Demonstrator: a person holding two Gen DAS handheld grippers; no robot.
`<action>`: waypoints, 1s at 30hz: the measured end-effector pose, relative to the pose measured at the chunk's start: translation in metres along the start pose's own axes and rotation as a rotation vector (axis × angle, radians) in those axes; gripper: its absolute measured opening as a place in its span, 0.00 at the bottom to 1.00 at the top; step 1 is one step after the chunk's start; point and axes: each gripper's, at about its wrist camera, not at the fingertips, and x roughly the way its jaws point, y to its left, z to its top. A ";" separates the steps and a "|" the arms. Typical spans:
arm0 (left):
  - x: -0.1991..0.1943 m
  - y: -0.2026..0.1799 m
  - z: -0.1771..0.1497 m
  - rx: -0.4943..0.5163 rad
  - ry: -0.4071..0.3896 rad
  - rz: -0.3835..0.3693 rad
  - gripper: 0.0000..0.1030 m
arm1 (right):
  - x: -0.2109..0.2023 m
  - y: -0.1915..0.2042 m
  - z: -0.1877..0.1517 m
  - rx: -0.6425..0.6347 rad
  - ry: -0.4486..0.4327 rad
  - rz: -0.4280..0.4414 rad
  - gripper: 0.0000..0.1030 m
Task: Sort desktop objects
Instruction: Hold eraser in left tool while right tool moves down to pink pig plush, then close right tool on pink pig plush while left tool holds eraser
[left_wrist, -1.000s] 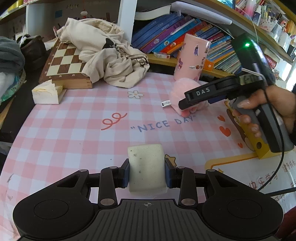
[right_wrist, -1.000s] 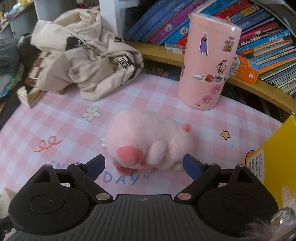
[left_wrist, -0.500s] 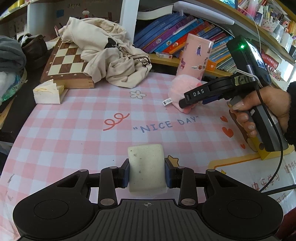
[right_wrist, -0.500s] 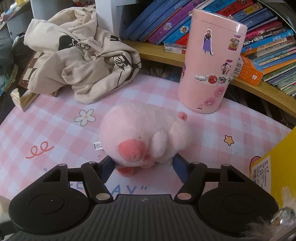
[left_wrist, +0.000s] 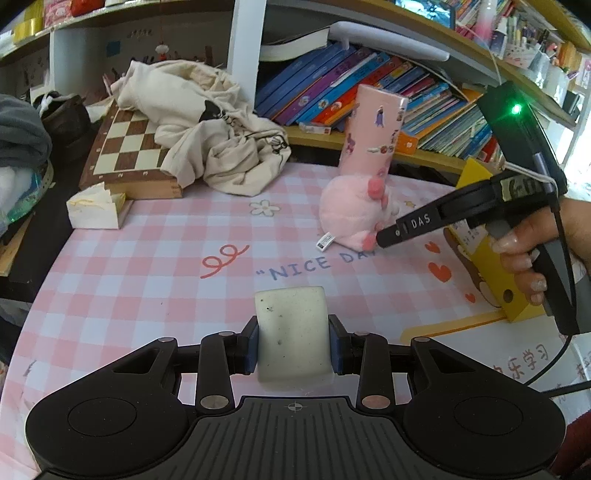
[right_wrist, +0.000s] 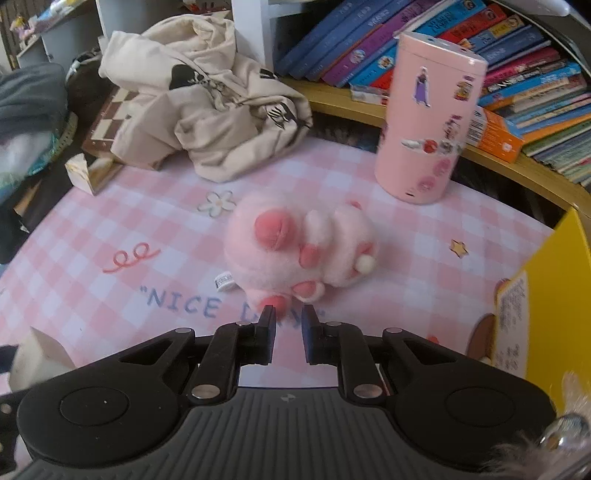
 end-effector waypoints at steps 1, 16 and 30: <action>-0.001 0.000 -0.001 -0.002 0.000 0.001 0.33 | -0.003 0.000 -0.002 0.002 -0.005 0.001 0.22; 0.007 0.007 -0.004 -0.018 0.030 -0.002 0.33 | 0.025 -0.017 0.019 0.096 0.014 -0.032 0.84; 0.014 0.014 -0.005 -0.052 0.050 0.019 0.33 | 0.057 -0.017 0.028 0.050 0.041 -0.031 0.16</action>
